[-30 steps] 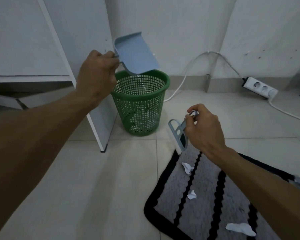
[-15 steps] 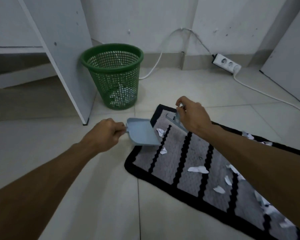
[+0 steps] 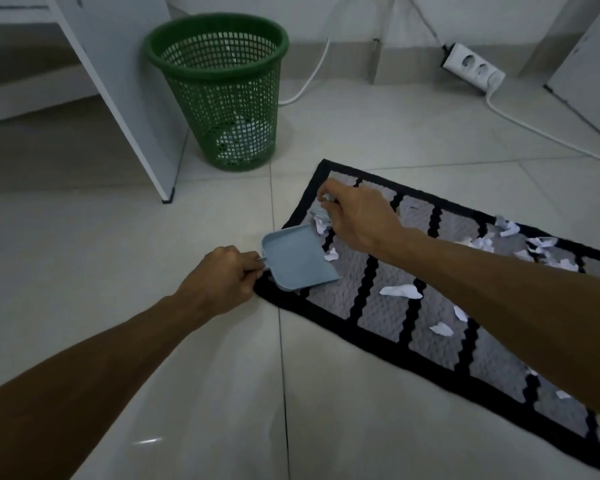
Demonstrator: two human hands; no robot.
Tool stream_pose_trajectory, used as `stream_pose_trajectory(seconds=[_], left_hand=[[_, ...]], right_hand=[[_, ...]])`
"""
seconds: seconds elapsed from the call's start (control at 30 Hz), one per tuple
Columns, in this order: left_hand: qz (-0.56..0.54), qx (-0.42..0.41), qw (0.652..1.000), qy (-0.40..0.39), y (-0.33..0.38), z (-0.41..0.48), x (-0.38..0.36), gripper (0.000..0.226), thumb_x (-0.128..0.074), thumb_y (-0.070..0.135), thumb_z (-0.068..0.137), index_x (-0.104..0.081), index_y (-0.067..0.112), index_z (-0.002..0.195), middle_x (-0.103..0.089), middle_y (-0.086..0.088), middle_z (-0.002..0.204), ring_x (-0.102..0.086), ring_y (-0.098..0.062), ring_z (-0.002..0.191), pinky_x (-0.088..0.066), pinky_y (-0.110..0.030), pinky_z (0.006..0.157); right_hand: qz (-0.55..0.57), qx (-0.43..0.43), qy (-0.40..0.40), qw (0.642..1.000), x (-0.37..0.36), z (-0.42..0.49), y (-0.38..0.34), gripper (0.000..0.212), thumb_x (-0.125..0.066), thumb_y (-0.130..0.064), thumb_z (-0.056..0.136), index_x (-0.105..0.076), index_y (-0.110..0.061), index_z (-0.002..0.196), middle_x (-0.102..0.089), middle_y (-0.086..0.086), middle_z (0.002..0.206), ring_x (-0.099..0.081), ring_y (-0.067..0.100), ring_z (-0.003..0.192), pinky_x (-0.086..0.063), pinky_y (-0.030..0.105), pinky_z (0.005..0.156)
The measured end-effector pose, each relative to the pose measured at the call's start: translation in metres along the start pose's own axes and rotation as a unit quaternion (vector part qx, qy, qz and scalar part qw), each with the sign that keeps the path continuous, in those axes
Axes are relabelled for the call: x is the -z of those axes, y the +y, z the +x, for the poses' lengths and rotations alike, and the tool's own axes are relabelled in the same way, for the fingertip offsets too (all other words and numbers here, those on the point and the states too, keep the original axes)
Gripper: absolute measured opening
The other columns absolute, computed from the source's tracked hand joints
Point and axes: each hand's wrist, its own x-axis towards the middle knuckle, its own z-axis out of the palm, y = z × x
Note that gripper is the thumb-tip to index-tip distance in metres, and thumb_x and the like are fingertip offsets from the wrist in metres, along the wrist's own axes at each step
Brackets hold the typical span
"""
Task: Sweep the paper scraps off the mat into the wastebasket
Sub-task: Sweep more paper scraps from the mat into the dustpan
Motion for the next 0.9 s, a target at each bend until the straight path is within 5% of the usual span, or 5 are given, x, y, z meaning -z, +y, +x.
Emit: stream_pose_trajectory(seconds=[0.27, 0.5, 0.63, 0.77, 0.9], left_hand=[[-0.014, -0.001, 1.0, 0.0, 0.027, -0.01, -0.012, 0.028, -0.051, 0.027, 0.079, -0.073, 0.015, 0.091, -0.068, -0.01, 0.068, -0.06, -0.029, 0.059, -0.053, -0.038, 0.058], [-0.008, -0.068, 0.998, 0.003, 0.035, -0.014, -0.009, 0.022, -0.06, 0.015, 0.079, -0.074, 0.014, 0.096, -0.074, -0.003, 0.083, -0.06, -0.027, 0.058, -0.055, -0.037, 0.055], [-0.015, -0.115, 0.993, 0.014, 0.044, -0.015, -0.009, 0.022, -0.071, 0.004, 0.07, -0.076, 0.011, 0.09, -0.076, -0.006, 0.089, -0.064, -0.026, 0.057, -0.055, -0.028, 0.055], [-0.025, -0.12, 0.992, -0.016, 0.045, -0.012, -0.014, 0.021, -0.063, 0.011, 0.077, -0.076, 0.015, 0.093, -0.076, -0.003, 0.086, -0.06, -0.026, 0.06, -0.055, -0.034, 0.056], [-0.034, -0.139, 0.989, -0.038, 0.057, -0.01, -0.018, 0.026, -0.073, 0.0, 0.075, -0.076, 0.016, 0.096, -0.076, -0.003, 0.081, -0.057, -0.021, 0.06, -0.042, -0.022, 0.06]], right_hand=[[0.041, -0.078, 0.087, 0.992, 0.034, -0.014, -0.004, 0.012, -0.053, -0.018, 0.097, -0.062, -0.015, 0.104, -0.068, 0.004, 0.076, -0.059, 0.021, 0.061, -0.048, 0.032, 0.059], [-0.01, -0.094, 0.028, 0.995, 0.016, -0.037, -0.021, 0.015, -0.047, -0.018, 0.099, -0.057, -0.013, 0.109, -0.07, 0.012, 0.08, -0.062, 0.029, 0.064, -0.055, 0.042, 0.062], [0.025, -0.097, 0.052, 0.994, 0.038, -0.036, -0.03, 0.015, -0.049, -0.019, 0.099, -0.058, -0.013, 0.109, -0.067, 0.006, 0.074, -0.058, 0.019, 0.054, -0.053, 0.033, 0.055], [0.023, -0.155, 0.114, 0.981, 0.08, -0.051, -0.009, 0.013, -0.05, -0.019, 0.099, -0.061, -0.017, 0.107, -0.062, -0.003, 0.07, -0.051, 0.001, 0.051, -0.038, 0.022, 0.05], [-0.077, -0.208, 0.121, 0.968, 0.107, -0.098, 0.032, 0.016, -0.047, -0.022, 0.098, -0.058, -0.016, 0.107, -0.068, 0.012, 0.079, -0.061, 0.029, 0.065, -0.05, 0.034, 0.065]])
